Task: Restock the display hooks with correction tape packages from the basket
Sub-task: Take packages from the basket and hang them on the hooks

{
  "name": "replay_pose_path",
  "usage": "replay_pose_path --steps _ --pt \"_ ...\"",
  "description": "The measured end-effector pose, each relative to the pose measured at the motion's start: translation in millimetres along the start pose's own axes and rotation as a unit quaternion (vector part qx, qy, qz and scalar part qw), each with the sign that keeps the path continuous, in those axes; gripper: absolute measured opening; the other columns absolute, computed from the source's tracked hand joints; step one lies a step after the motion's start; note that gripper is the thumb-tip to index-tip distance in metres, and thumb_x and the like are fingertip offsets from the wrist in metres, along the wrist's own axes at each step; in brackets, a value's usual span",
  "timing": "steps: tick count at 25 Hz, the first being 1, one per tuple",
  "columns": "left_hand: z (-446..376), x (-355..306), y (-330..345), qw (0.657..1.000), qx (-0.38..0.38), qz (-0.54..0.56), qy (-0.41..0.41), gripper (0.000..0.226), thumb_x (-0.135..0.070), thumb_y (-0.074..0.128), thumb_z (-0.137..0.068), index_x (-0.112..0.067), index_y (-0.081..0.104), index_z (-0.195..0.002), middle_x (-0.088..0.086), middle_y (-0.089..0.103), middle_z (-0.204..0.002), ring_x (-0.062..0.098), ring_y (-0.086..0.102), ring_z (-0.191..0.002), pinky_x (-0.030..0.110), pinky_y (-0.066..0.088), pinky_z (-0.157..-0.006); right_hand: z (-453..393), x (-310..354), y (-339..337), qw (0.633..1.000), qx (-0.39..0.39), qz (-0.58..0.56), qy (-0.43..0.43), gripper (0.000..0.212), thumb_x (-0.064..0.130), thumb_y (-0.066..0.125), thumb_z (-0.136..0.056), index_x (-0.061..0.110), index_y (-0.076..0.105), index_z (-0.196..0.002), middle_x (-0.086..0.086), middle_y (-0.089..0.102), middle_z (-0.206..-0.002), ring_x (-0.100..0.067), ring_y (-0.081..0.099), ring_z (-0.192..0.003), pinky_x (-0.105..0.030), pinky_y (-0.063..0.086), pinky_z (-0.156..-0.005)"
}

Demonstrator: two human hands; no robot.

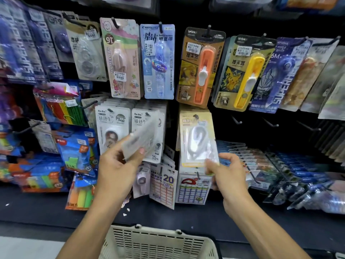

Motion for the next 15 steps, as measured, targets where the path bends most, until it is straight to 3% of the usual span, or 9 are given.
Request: replay_pose_path --steps 1,3,5,7,9,11,15 --pt "2 -5 2 0.995 0.031 -0.071 0.056 0.046 0.002 0.074 -0.087 -0.033 0.074 -0.117 -0.015 0.073 -0.121 -0.004 0.067 -0.107 0.013 0.051 -0.091 3 -2 4 0.997 0.044 -0.051 0.041 0.04 0.023 0.073 -0.092 0.027 0.047 -0.122 -0.003 0.072 -0.1 -0.018 0.067 -0.075 -0.038 0.054 -0.057" --pt "8 -13 13 0.944 0.1 -0.234 0.211 0.055 0.0 0.072 -0.083 -0.03 0.066 -0.128 -0.004 0.058 -0.144 0.016 0.059 -0.128 0.039 0.039 -0.112 12 -1 15 0.976 0.154 -0.127 0.091 0.054 0.033 0.074 -0.089 0.027 0.045 -0.134 -0.006 0.07 -0.119 -0.021 0.07 -0.09 -0.036 0.057 -0.066" --pt "15 -14 27 0.879 0.164 -0.319 0.315 0.054 -0.007 0.075 -0.079 -0.03 0.064 -0.128 0.005 0.049 -0.149 0.031 0.051 -0.134 0.063 0.027 -0.112 21 4 25 0.935 0.299 -0.166 0.088 0.054 0.047 0.071 -0.087 0.021 0.059 -0.133 -0.01 0.073 -0.118 -0.022 0.072 -0.088 -0.035 0.057 -0.067" --pt "17 -13 34 0.862 0.203 -0.327 0.331 0.059 -0.003 0.08 -0.081 -0.029 0.063 -0.131 0.012 0.04 -0.156 0.038 0.039 -0.142 0.066 0.029 -0.111 23 9 27 0.922 0.357 -0.139 0.05 0.042 0.035 0.074 -0.088 0.018 0.067 -0.126 -0.009 0.076 -0.103 -0.02 0.072 -0.077 -0.03 0.055 -0.056" --pt "16 -9 33 0.876 0.203 -0.323 0.295 0.079 0.007 0.076 -0.082 -0.029 0.047 -0.145 0.011 0.026 -0.164 0.033 0.023 -0.152 0.055 0.027 -0.117 21 9 26 0.942 0.323 -0.09 0.026 0.035 0.014 0.073 -0.088 0.011 0.064 -0.122 -0.009 0.076 -0.09 -0.017 0.067 -0.062 -0.027 0.05 -0.045" --pt "13 -6 29 0.896 0.177 -0.322 0.249 0.091 0.009 0.065 -0.088 -0.034 0.024 -0.156 0.0 0.012 -0.17 0.021 0.011 -0.157 0.045 0.02 -0.123 17 12 23 0.96 0.26 -0.101 -0.004 0.025 0.004 0.068 -0.092 0.006 0.061 -0.116 -0.007 0.074 -0.082 -0.016 0.064 -0.055 -0.026 0.049 -0.041" --pt "11 3 23 0.901 0.144 -0.358 0.2 0.089 -0.012 0.061 -0.097 -0.05 0.003 -0.154 -0.017 -0.001 -0.168 0.001 -0.003 -0.153 0.031 0.008 -0.125 2 20 7 0.992 0.086 -0.078 -0.05 0.009 0.01 0.061 -0.098 0.017 0.057 -0.102 -0.002 0.073 -0.073 -0.025 0.065 -0.049 -0.028 0.046 -0.037"
Point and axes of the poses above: each hand's wrist, its own z-axis away from the middle knuckle, its own y-axis out of the palm, x = y × z, the point moved 3 cm from there along -z, towards the middle knuckle
